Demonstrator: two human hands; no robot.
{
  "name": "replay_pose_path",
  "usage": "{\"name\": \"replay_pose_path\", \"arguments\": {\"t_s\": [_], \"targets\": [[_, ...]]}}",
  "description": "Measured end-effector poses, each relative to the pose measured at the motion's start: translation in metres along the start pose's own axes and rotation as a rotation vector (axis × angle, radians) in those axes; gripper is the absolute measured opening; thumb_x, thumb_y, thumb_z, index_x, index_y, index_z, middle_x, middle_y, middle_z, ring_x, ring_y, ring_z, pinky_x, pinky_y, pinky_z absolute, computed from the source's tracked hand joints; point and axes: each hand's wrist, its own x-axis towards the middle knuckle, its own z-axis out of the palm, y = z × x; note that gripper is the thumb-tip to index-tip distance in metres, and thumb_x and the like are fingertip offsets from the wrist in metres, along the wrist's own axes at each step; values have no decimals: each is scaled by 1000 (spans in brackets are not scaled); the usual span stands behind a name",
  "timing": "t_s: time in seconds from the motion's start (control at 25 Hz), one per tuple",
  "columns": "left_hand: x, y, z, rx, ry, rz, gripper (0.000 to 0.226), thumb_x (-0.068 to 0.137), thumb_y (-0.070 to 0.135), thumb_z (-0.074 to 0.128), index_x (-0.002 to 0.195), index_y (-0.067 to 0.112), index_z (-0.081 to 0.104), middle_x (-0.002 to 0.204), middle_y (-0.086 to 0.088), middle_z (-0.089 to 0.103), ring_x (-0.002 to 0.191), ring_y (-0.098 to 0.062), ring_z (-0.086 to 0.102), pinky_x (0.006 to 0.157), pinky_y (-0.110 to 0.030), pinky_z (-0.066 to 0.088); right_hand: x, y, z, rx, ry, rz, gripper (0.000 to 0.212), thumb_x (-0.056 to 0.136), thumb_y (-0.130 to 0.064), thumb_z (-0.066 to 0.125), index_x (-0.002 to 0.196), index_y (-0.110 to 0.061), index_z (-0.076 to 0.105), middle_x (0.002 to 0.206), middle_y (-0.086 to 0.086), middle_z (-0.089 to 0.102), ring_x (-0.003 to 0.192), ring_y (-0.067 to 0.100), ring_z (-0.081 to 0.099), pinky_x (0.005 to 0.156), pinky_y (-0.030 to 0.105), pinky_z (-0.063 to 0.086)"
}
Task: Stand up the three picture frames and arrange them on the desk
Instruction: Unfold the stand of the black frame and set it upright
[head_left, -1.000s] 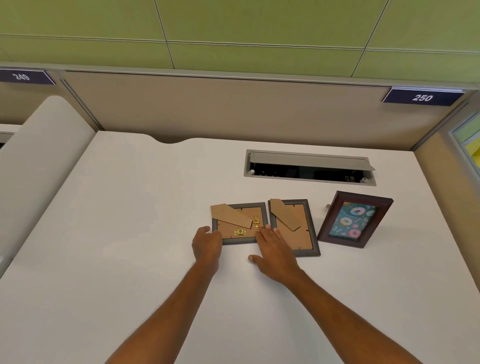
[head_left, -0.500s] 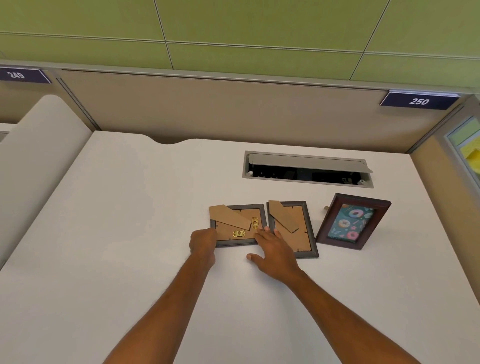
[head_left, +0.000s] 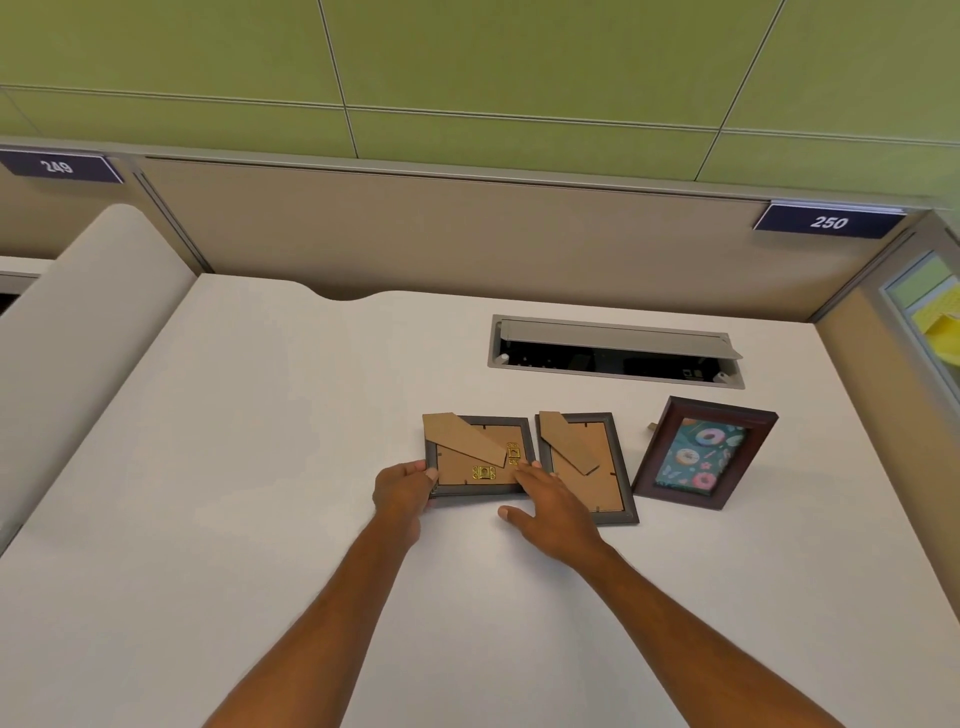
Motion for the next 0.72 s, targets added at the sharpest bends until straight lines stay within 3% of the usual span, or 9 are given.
{"name": "replay_pose_path", "arguments": {"t_s": [0.12, 0.24, 0.32, 0.52, 0.72], "targets": [[-7, -2, -3, -13, 38, 37, 13, 97, 0, 73, 105, 8, 77, 112, -16, 77, 104, -30, 70, 74, -32, 58, -3, -7, -3, 48, 9, 2, 73, 105, -50, 65, 168, -24, 37, 178, -3, 32, 165, 21, 25, 128, 43, 32], [-15, -5, -9, -6, 29, 84, 28, 98, 1, 71, 125, 5, 76, 120, -16, 77, 112, -32, 71, 96, -44, 63, -4, -18, -5, 133, 70, 22, 67, 105, -46, 67, 163, -20, 47, 168, 0, 48, 154, 25, 44, 123, 44, 40], [-22, -6, -13, 9, 41, 141, 29, 99, 3, 71, 128, 9, 75, 119, -12, 77, 114, -31, 71, 103, -47, 62, -2, -28, -8, 288, 100, 69, 59, 105, -42, 69, 156, -17, 55, 155, 3, 59, 139, 25, 56, 112, 42, 51], [-55, 1, -16, 95, 126, 377, 25, 99, 6, 72, 107, 29, 71, 100, 8, 74, 101, -20, 72, 76, -20, 54, -1, -48, -23, 788, 114, 241, 46, 105, -51, 66, 142, -24, 66, 137, 1, 71, 113, 18, 70, 90, 32, 61], [-83, 6, -20, 174, 109, 664, 32, 93, 0, 73, 104, 30, 74, 97, 19, 75, 93, 1, 72, 80, -23, 58, 4, -59, -39, 1147, 106, 410, 34, 106, -60, 57, 114, -29, 68, 117, 7, 77, 97, 25, 82, 85, 37, 68]]}}
